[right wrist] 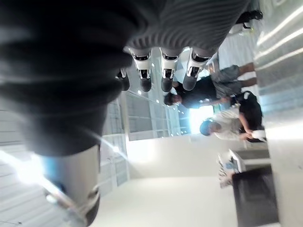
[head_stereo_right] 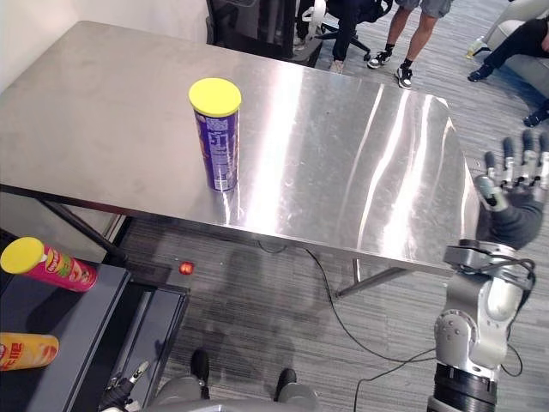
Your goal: Put the gum and the chips on the shelf.
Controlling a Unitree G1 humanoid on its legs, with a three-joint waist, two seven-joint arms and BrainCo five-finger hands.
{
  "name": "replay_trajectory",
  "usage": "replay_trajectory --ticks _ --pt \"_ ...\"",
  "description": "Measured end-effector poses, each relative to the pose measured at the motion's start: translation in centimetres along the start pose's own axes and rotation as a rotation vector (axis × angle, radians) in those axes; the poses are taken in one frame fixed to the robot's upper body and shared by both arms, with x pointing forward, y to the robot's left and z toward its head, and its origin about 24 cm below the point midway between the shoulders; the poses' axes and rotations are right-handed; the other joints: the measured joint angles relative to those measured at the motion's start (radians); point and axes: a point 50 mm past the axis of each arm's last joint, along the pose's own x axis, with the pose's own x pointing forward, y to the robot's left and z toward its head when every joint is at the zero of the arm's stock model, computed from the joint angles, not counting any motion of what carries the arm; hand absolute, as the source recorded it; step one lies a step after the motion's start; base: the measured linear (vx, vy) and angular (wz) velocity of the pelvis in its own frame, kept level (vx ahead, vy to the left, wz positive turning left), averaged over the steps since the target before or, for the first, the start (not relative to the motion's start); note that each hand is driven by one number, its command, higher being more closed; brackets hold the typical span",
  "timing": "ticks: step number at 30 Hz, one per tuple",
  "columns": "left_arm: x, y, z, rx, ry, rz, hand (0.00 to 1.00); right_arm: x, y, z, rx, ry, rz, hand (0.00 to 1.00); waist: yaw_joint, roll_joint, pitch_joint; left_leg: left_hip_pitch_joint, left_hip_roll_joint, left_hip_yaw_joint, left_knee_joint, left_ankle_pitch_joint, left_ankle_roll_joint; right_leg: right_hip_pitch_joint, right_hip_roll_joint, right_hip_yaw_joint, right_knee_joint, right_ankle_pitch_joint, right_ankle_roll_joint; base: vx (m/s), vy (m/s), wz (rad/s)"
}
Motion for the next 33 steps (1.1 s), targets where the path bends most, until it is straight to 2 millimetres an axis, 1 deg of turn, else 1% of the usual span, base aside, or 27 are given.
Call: replay_trajectory --ticks 1,2,6,8,10,12,14,18,21,22,23,24,26,29,33 --pt "0.0 -0.1 0.0 0.012 -0.001 -0.016 0.0 0.2 0.3 -0.5 -0.005 0.032 0.032 0.0 0.011 -0.001 -0.001 0.0 0.0 0.0 -0.007 0.003 0.001 -0.001 0.001 0.0 -0.005 0.008 0.001 0.02 0.03 0.04" --pt "0.0 -0.1 0.1 0.02 -0.003 -0.021 0.0 0.3 0.4 -0.8 -0.007 0.047 0.046 0.0 0.013 -0.004 -0.002 0.0 -0.003 -0.002 -0.015 0.009 0.001 -0.001 0.0 -0.003 -0.009 0.012 0.003 0.01 0.035 0.11" --pt "0.1 -0.3 0.4 0.119 -0.016 -0.063 0.0 1.2 1.8 -3.7 0.0 0.175 0.125 0.0 0.018 -0.007 -0.004 -0.004 -0.019 -0.027 -0.06 0.047 0.012 0.0 -0.007 -0.017 -0.034 0.043 0.009 -0.01 0.043 0.2" --pt "0.1 -0.3 0.5 0.136 -0.018 -0.081 0.0 1.3 2.6 -4.7 0.0 0.224 0.166 0.0 0.033 -0.011 -0.002 -0.004 -0.023 -0.039 -0.074 0.061 0.015 0.0 -0.009 -0.028 -0.034 0.048 0.014 -0.03 0.033 0.18" --pt "0.1 -0.4 0.6 0.165 -0.021 -0.092 0.0 1.4 3.2 -5.0 -0.002 0.24 0.205 0.0 0.039 -0.011 -0.002 -0.005 -0.027 -0.052 -0.094 0.078 0.016 -0.004 -0.01 -0.033 -0.034 0.051 0.018 -0.05 0.021 0.19" --pt "0.1 -0.4 0.6 0.203 -0.018 -0.104 0.0 1.6 4.4 -5.4 -0.001 0.258 0.264 0.0 0.05 -0.018 0.001 -0.005 -0.029 -0.059 -0.131 0.107 0.016 -0.016 -0.01 -0.039 -0.034 0.051 0.018 -0.07 0.012 0.11" --pt "0.1 -0.4 0.6 0.205 -0.018 -0.103 0.0 1.7 4.9 -5.7 -0.007 0.272 0.293 0.0 0.056 -0.021 0.003 -0.01 -0.031 -0.075 -0.144 0.124 0.017 -0.017 -0.009 -0.053 -0.037 0.05 0.018 -0.07 0.004 0.17" --pt "0.1 -0.4 0.6 0.205 -0.02 -0.103 0.0 1.7 4.7 -6.0 -0.057 0.295 0.322 0.0 0.07 -0.024 0.006 -0.023 -0.034 -0.1 -0.145 0.138 0.015 -0.014 -0.008 -0.067 -0.041 0.05 0.018 -0.08 0.015 0.19" --pt "0.1 -0.3 0.6 0.206 -0.021 -0.103 0.0 1.9 5.0 -5.9 -0.075 0.289 0.343 0.0 0.07 -0.027 0.01 -0.036 -0.039 -0.109 -0.15 0.148 0.006 -0.016 -0.01 -0.066 -0.053 0.039 0.021 -0.1 0.02 0.1" --pt "0.2 -0.3 0.7 0.207 -0.022 -0.102 0.0 2.1 5.2 -5.8 -0.094 0.284 0.355 0.0 0.068 -0.028 0.019 -0.039 -0.043 -0.112 -0.151 0.154 0.006 -0.016 -0.013 -0.064 -0.051 0.025 0.028 -0.1 0.01 0.1" --pt "0.1 -0.3 0.6 0.207 -0.021 -0.102 0.0 2.1 5.2 -5.8 -0.099 0.285 0.356 0.0 0.068 -0.027 0.023 -0.039 -0.041 -0.115 -0.151 0.156 0.006 -0.016 -0.011 -0.065 -0.049 0.02 0.022 -0.09 0.003 0.08" --pt "0.1 -0.3 0.6 0.207 -0.019 -0.101 0.0 2.1 5.2 -6.0 -0.106 0.296 0.363 0.0 0.069 -0.027 0.023 -0.039 -0.039 -0.115 -0.151 0.157 0.007 -0.017 -0.009 -0.065 -0.048 0.013 0.027 -0.06 0.0 0.03" --pt "0.1 -0.2 0.6 0.208 -0.02 -0.101 0.0 2.2 5.3 -5.9 -0.127 0.299 0.383 0.0 0.07 -0.028 0.024 -0.04 -0.037 -0.116 -0.151 0.158 0.009 -0.017 -0.007 -0.065 -0.048 0.013 0.028 -0.02 0.0 0.01" --pt "0.1 -0.2 0.6 0.209 -0.021 -0.102 0.0 3.1 5.3 -5.4 -0.182 0.282 0.405 0.0 0.07 -0.029 0.024 -0.05 -0.037 -0.117 -0.151 0.161 0.007 -0.026 -0.008 -0.064 -0.048 0.013 0.028 0.01 0.004 0.0" --pt "0.2 -0.1 0.8 0.222 -0.027 -0.103 0.0 5.0 5.6 -5.4 -0.28 0.286 0.434 0.0 0.071 -0.046 0.035 -0.056 -0.038 -0.117 -0.145 0.169 0.013 -0.033 -0.007 -0.059 -0.049 0.028 0.037 0.07 0.004 -0.02"
